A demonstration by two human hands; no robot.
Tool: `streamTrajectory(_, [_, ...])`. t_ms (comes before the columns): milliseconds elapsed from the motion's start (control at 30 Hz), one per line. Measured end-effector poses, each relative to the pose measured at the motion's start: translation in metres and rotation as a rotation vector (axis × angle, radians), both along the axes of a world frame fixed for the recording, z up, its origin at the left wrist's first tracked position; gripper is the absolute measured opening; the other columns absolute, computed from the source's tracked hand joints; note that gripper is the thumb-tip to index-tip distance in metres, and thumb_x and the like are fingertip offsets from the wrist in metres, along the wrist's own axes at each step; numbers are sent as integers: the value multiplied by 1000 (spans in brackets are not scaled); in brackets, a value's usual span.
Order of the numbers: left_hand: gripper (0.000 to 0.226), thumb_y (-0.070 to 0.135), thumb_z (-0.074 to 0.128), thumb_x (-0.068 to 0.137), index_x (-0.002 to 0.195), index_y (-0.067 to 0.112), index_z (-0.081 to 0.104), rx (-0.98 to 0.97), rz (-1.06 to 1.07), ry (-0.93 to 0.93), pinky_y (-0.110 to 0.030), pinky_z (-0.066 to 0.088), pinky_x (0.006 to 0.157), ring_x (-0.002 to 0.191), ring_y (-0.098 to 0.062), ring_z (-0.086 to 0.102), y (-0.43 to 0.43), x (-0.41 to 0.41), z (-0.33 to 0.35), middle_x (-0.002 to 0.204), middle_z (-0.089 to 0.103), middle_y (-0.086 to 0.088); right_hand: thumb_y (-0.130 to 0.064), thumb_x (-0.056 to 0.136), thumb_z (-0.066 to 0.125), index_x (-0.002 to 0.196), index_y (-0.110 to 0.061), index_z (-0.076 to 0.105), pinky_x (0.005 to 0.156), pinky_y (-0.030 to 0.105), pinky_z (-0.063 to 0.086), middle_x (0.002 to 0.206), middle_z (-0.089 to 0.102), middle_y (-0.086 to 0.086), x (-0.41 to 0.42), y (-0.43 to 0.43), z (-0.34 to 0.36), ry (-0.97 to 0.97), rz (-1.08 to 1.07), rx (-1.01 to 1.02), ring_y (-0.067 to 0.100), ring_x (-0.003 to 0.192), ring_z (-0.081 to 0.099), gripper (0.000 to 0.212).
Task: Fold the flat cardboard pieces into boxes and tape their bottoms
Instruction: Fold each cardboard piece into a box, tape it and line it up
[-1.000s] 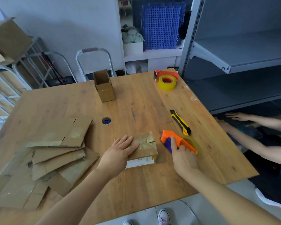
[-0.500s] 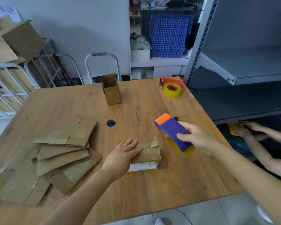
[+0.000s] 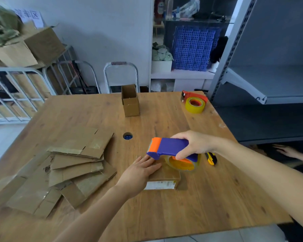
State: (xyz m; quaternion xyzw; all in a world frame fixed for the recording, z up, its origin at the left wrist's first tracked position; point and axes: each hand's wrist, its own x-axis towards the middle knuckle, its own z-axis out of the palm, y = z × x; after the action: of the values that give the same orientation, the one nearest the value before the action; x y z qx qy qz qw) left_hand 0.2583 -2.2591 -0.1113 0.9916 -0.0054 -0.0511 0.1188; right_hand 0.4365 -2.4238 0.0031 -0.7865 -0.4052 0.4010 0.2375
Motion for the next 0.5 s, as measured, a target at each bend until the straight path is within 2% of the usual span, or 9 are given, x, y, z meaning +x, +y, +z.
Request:
streamTrajectory(133, [66, 9, 39, 97, 152, 36, 16, -2, -3, 10, -41, 3, 122, 148, -13, -7, 2, 1, -3, 161, 6, 10, -31, 67, 76, 107, -20, 58, 67, 30, 50, 95, 63, 1, 1, 9, 11, -273, 161, -149, 18, 81, 61, 45])
streamTrajectory(233, [67, 8, 38, 97, 152, 36, 15, -10, -5, 7, -40, -1, 122, 149, -14, -7, 3, 1, -2, 161, 6, 10, -21, 72, 73, 95, -17, 50, 60, 27, 44, 86, 57, 4, -8, 16, 8, -531, 209, -273, 19, 71, 56, 33])
streamTrajectory(300, [68, 6, 37, 96, 152, 37, 14, -6, -13, -10, -36, -5, 120, 148, -14, -8, 2, 1, -2, 161, 5, 10, -17, 74, 69, 91, -20, 44, 58, 26, 41, 85, 53, 1, -14, 16, 0, -647, 229, -268, 19, 72, 54, 30])
streamTrajectory(433, [66, 7, 38, 97, 152, 37, 15, -13, -3, -5, -34, -8, 118, 148, -14, -8, 2, -1, -1, 161, 5, 10, -15, 74, 70, 94, -21, 45, 57, 23, 39, 84, 51, -3, -9, 16, -1, -625, 179, -136, 17, 74, 54, 32])
streamTrajectory(500, [65, 9, 38, 98, 151, 37, 15, -18, 7, -4, -37, -5, 121, 149, -13, -6, 3, -3, -3, 161, 8, 10, -16, 74, 72, 98, -19, 48, 61, 25, 42, 88, 54, -1, -5, 19, 2, -591, 156, -87, 17, 76, 55, 35])
